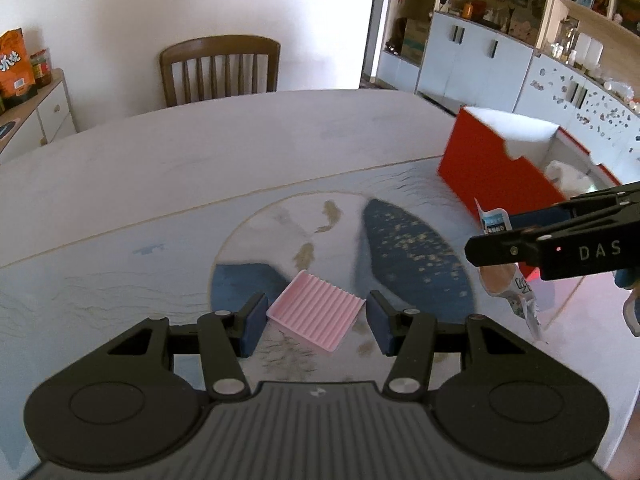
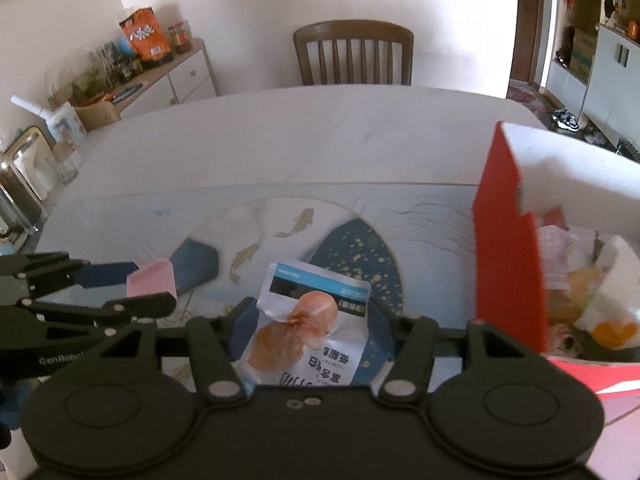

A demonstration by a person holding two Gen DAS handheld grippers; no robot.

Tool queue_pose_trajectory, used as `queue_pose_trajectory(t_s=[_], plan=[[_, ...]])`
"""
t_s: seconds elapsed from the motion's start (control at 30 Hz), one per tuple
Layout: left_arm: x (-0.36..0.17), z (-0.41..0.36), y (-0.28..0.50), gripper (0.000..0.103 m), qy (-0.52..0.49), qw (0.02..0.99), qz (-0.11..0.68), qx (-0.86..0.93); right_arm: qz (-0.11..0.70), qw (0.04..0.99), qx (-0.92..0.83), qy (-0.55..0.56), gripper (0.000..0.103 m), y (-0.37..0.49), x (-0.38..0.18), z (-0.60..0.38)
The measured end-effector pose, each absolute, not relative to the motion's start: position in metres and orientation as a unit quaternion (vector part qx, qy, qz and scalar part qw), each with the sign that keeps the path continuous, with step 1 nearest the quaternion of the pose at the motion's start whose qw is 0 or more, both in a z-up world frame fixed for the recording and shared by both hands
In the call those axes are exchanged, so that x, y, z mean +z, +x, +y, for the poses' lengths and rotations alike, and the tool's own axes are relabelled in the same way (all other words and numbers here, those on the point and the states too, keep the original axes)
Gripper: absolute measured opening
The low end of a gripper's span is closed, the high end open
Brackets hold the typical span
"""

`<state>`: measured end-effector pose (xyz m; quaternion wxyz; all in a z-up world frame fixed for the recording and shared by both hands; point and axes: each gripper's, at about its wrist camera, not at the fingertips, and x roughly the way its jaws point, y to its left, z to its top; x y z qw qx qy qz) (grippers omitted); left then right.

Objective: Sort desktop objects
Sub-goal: 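Carry the sticky-note pad and sausage packet with both tools over the red box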

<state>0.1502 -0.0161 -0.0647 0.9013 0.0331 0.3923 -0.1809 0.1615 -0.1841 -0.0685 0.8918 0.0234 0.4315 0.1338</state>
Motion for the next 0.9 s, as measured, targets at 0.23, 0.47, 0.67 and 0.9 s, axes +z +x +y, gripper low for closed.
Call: queue_pose_trajectory(t_s=[0.23, 0.47, 0.67, 0.9], plan=[[-0.041, -0.035, 0.142, 0.053, 0.030, 0.902, 0.389, -0.187, 0.416, 0.900, 0.129, 0.033, 0.059, 0.150, -0.043, -0.206], [-0.021, -0.057, 0.138, 0.053, 0.033, 0.904, 0.376, -0.199, 0.403, 0.906, 0.121, 0.040, 0.059, 0.147, -0.021, -0.232], [-0.010, -0.082, 0.138, 0.053, 0.039, 0.904, 0.368, -0.212, 0.395, 0.911, 0.111, 0.042, 0.059, 0.146, -0.011, -0.255], [-0.009, -0.116, 0.143, 0.053, 0.051, 0.903, 0.366, -0.221, 0.388, 0.916, 0.094, 0.047, 0.059, 0.142, -0.008, -0.288]])
